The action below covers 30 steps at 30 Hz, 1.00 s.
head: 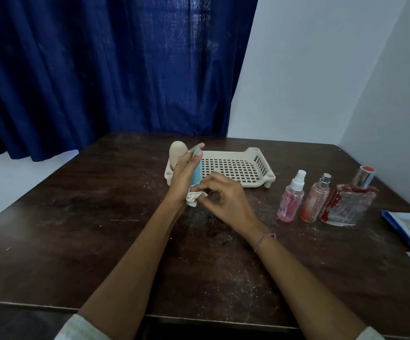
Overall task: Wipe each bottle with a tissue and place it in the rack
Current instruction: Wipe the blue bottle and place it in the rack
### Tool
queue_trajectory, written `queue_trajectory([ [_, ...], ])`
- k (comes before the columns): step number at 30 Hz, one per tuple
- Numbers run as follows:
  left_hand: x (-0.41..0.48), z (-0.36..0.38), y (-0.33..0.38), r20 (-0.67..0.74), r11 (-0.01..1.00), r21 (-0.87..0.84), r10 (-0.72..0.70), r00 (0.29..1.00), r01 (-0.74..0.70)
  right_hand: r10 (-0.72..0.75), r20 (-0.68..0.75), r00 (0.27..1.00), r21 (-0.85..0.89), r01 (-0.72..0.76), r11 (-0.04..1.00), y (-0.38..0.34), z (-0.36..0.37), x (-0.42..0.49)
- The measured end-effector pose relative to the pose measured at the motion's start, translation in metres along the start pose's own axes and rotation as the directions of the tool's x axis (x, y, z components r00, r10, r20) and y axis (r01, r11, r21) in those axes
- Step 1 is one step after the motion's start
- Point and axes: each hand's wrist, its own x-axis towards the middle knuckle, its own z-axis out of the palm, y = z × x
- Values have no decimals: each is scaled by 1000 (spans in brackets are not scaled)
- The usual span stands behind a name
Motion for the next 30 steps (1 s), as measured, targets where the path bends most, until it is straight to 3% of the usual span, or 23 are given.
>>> queue_trajectory([
  [6,1,-2,1,23,991,-117,-59,998,61,-9,-17,1000,-7,8,1000,0,0,3],
  [15,-2,-1,5,95,920,-366,-116,989,143,112,-116,987,7,-112,994,13,-4,2],
  [20,-5,1,7,110,918,-357,-145,983,175,129,-136,982,-20,-133,991,11,-1,2],
  [30,-6,5,4,50,952,-286,-102,993,113,-57,-85,995,-132,46,990,-6,5,0],
])
